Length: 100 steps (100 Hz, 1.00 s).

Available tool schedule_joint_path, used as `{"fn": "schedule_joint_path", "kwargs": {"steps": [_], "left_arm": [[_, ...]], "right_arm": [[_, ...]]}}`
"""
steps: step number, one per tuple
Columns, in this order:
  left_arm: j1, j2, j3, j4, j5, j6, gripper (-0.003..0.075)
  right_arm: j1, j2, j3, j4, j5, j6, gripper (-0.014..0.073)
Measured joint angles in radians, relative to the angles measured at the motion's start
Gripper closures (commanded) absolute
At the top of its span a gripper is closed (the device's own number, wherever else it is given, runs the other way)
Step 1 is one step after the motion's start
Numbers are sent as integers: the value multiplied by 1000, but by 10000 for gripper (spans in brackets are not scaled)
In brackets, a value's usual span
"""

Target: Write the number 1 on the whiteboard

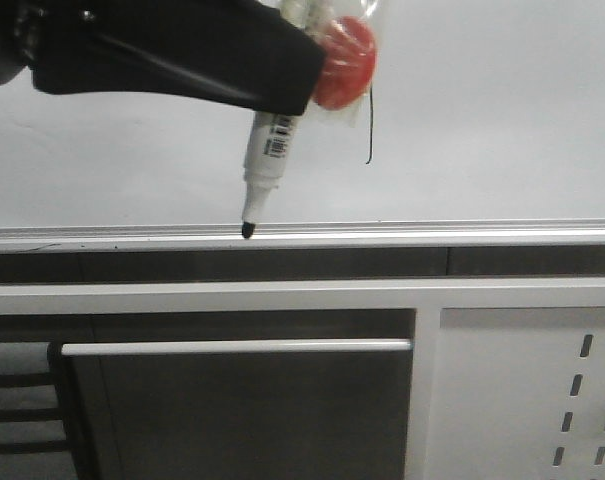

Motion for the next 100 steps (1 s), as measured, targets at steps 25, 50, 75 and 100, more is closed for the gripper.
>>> {"fn": "schedule_joint_path", "kwargs": {"steps": [25, 50, 75, 100], "left_arm": [[0, -101, 43, -102, -228, -38, 741], [0, -191, 97, -352, -519, 102, 741], [8, -126, 41, -352, -616, 156, 741], [25, 17, -69, -352, -624, 172, 741]], "right_arm": [[-151, -32, 0, 2, 36, 74, 217], [-246, -89, 0, 2, 49, 85, 218], [-250, -98, 0, 2, 52, 87, 218], [-250, -98, 0, 2, 52, 89, 218]]}}
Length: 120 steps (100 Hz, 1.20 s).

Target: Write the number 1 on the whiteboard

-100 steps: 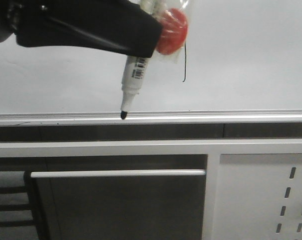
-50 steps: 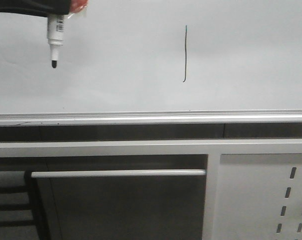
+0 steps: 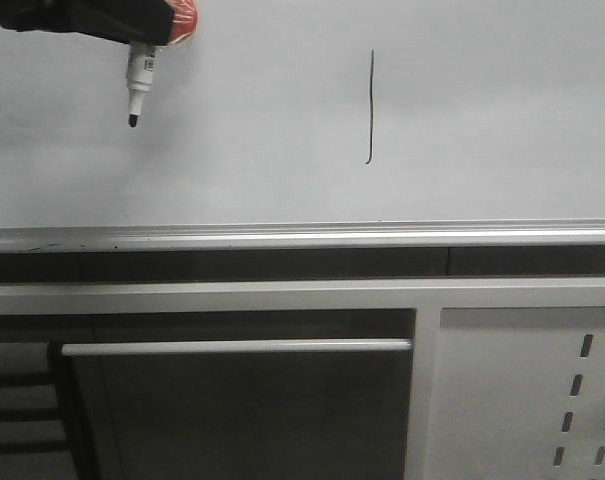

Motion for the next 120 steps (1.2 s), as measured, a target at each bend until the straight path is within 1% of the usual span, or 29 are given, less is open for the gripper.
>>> {"fn": "schedule_joint_path", "kwargs": {"steps": [20, 74, 100, 120], "left_arm": [[11, 58, -69, 0, -49, 16, 741], [9, 110, -88, 0, -24, 24, 737], [9, 112, -88, 0, -23, 24, 637], [9, 113, -89, 0, -25, 24, 632]], "right_arm": [[0, 0, 0, 0, 0, 0, 218], [0, -1, 0, 0, 0, 0, 218], [0, -2, 0, 0, 3, 1, 218], [0, -2, 0, 0, 4, 1, 218]]}}
